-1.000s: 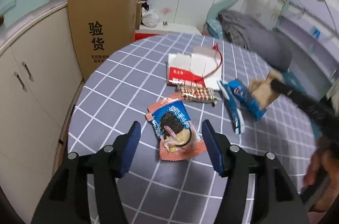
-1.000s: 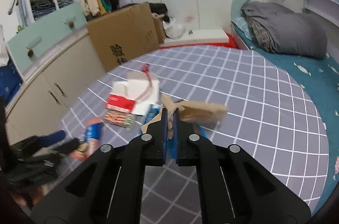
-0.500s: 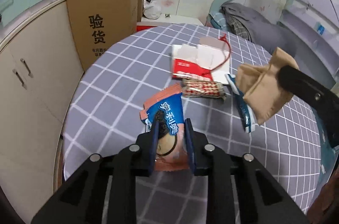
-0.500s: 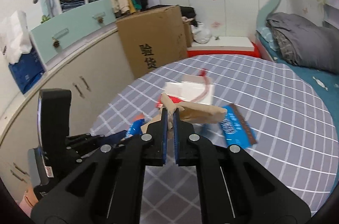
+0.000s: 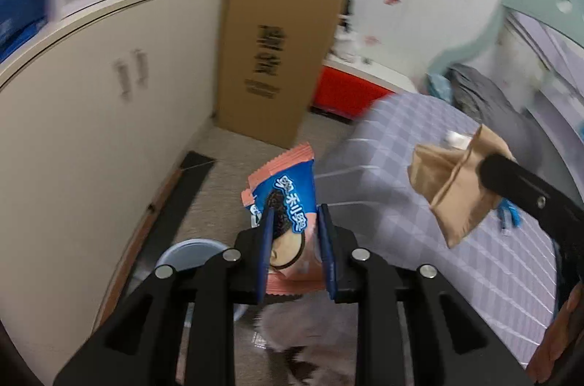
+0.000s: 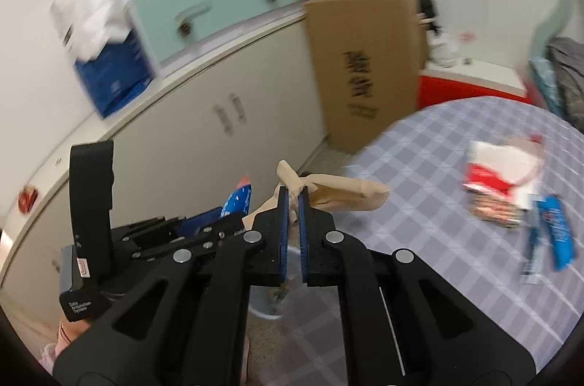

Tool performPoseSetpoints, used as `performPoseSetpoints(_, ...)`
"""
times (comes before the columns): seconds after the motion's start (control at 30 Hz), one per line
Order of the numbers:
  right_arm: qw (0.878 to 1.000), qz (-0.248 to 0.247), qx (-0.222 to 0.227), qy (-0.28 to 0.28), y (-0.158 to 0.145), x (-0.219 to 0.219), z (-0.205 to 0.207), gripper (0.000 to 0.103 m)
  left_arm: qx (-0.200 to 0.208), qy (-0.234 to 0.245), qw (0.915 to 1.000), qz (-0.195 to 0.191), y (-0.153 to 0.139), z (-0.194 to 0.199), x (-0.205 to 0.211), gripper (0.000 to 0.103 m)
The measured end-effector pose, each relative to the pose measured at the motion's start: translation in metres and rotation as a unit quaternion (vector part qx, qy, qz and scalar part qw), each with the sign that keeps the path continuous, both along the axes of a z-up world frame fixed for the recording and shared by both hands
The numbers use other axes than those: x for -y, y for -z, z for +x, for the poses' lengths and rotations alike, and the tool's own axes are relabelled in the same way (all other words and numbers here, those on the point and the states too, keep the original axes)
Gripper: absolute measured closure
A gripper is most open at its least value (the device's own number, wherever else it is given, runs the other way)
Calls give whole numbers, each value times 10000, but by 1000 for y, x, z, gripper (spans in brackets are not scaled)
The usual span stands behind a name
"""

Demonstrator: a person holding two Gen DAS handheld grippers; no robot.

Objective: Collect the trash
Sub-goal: 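Carry wrapper and brown paper over the wastebasket and open both tools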

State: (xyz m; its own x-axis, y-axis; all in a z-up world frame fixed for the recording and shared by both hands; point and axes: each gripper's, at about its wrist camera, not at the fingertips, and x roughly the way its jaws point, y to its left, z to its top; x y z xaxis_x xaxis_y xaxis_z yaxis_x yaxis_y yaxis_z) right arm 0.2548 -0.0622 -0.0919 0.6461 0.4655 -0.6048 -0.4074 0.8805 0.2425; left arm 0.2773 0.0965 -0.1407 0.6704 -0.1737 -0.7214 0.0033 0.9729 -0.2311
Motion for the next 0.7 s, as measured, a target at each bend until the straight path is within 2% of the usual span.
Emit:
performPoseSetpoints(0.07,9995,-36,-173,-262,12,-33,6,98,-90,-181,9998,-42,8,-1,-24,80)
performPoseSetpoints(0.27,9930,-170,-895,-757,64,-107,29,97,-557,-740,9957,-35,57,-2,-96,80)
performPoseSetpoints(0.4,9866,-286,-1364,-849,103,-142,46,97,-828,-1002,9915,-25,86,0,-126,80)
performPoseSetpoints(0.5,9840,-486,-1524,-779,125,-152,55,95,-1051,-1134,9879,-104,108,5,-145,80)
performPoseSetpoints(0.6,9811,-560,-1712,-703,145,-156,65,70,-1190,-1174,9858,-149,125,8,-154,80)
performPoseSetpoints(0.63,9811,-639,-1705,-659,150,-156,66,54,-1229,-1167,9854,-166,129,9,-154,80)
performPoseSetpoints(0.7,9802,-727,-1723,-653,157,-157,66,52,-1288,-1139,9849,-205,135,11,-155,80)
